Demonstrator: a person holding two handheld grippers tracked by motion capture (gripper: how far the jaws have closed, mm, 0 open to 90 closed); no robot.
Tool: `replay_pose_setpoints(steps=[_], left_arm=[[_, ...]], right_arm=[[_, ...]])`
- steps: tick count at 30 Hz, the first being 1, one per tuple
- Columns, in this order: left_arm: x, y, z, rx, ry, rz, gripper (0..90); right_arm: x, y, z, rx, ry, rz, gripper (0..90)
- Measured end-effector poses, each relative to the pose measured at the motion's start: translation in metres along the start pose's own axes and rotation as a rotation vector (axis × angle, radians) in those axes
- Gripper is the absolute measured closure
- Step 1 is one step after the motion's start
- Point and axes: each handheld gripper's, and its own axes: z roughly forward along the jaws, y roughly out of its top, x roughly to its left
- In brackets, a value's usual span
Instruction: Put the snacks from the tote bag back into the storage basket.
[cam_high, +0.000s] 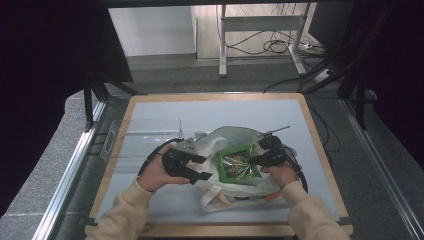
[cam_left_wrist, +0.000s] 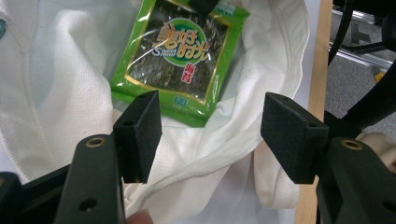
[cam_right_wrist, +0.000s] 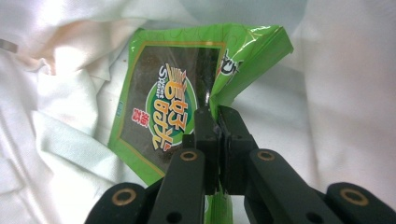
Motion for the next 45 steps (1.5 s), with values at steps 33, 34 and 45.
replay_pose_setpoints(steps=[33,34,45], left_arm=[[0.008,-0.003,-0.001,-0.019,0.021,-0.034,36.6],[0.009,-0.004,-0.001,-0.02,0.021,-0.034,36.6],[0.011,-0.002,-0.006,-0.049,0.029,-0.032,35.4]], right_arm=[[0.0,0.004,-0.075,-0.194,0.014,-0.18,86.9],[0.002,0.005,-0.076,-0.196,0.016,-0.191,86.9],[0.016,0.011,-0.083,-0.23,0.052,-0.287,86.9]])
